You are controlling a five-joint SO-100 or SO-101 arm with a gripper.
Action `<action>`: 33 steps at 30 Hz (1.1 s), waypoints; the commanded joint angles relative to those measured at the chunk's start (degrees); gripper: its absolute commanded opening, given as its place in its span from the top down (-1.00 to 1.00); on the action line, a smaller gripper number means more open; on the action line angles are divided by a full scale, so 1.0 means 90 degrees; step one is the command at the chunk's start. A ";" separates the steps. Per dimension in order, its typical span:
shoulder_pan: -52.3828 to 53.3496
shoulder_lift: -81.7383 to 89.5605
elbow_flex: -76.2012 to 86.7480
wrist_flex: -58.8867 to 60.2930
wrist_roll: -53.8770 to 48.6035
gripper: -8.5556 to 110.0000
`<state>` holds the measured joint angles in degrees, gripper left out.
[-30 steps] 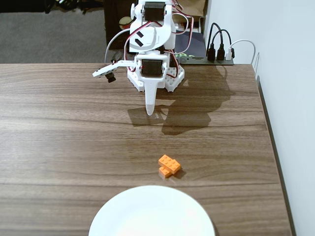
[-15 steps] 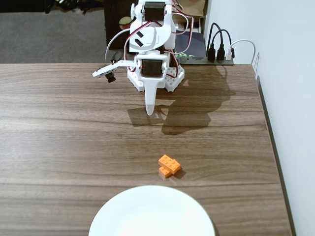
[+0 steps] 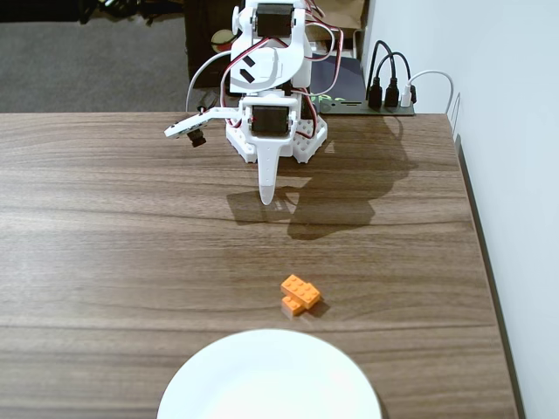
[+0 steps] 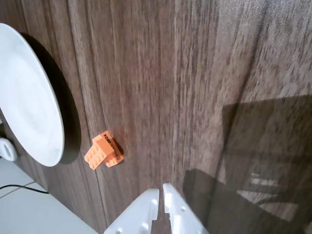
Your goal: Grasp a lego block and put it on the plate.
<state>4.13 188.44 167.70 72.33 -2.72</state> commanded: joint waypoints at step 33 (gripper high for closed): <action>-0.0146 -0.1289 -0.0205 -0.1025 -0.0771 0.85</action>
<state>3.16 177.19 167.70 63.81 -8.70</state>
